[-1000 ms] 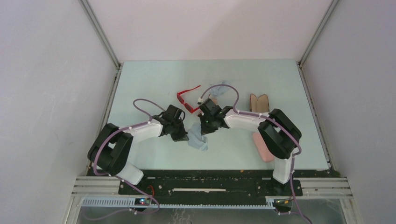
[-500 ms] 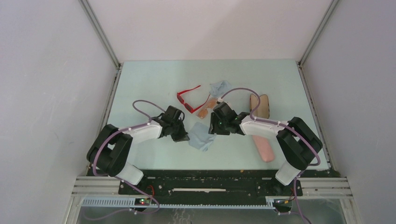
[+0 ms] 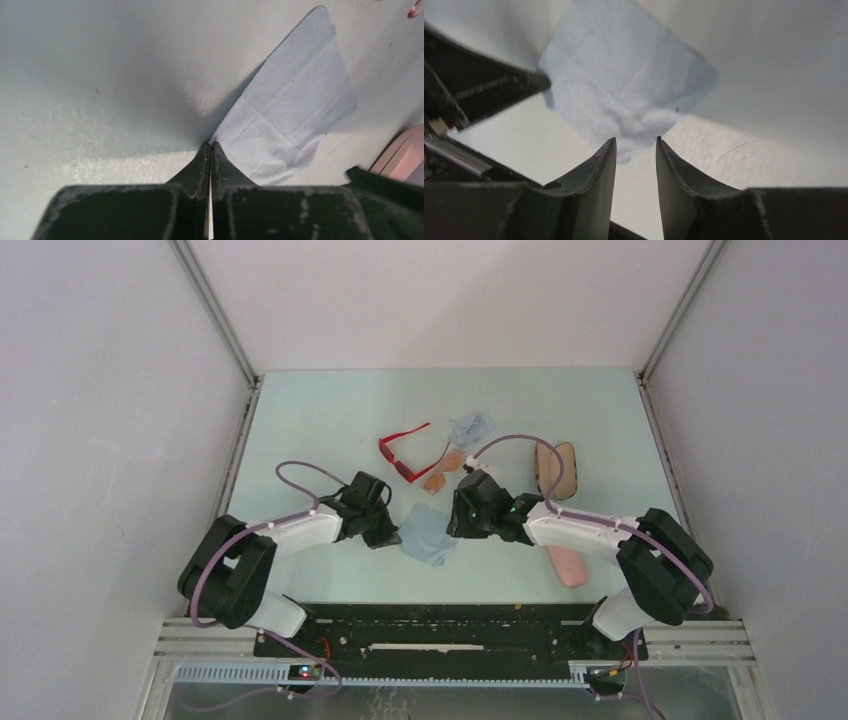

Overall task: Organize the sunglasses
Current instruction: Adjust the glasses cleaning cloth at the center of the board.

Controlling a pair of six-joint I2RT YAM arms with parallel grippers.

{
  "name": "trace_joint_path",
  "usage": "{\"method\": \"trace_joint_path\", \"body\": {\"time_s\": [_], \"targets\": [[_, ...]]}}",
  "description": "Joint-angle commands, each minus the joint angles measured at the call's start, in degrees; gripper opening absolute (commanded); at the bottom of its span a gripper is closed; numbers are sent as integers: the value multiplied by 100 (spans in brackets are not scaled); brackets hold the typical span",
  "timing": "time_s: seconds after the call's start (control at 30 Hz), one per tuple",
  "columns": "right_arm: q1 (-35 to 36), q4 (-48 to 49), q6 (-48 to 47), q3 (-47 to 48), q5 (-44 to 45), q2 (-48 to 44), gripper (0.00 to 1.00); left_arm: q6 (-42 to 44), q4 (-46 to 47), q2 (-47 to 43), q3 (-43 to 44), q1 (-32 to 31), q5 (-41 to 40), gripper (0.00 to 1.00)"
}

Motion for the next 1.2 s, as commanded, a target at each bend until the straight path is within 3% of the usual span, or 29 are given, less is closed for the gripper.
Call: {"method": "trace_joint_path", "body": {"time_s": [0.0,0.47,0.6,0.83,1.17], "targets": [[481,95,67,-19,95,61,41,-151,-95,-135,-185,236,-373,0],[996,312,-193,174,-163,402,31,-97,-274,-533,-471,322,-443,1],[1311,108,-442,542,125,736,35,-59,-582,-858,-480,322,-587,18],[1696,-639,-666,1098,791,1193,37,21,-1230,-1502,-242,329,-953,36],[1738,-683,-731,1119,1271,1563,39,148,-1607,-1874,-88,565,-1142,38]]}}
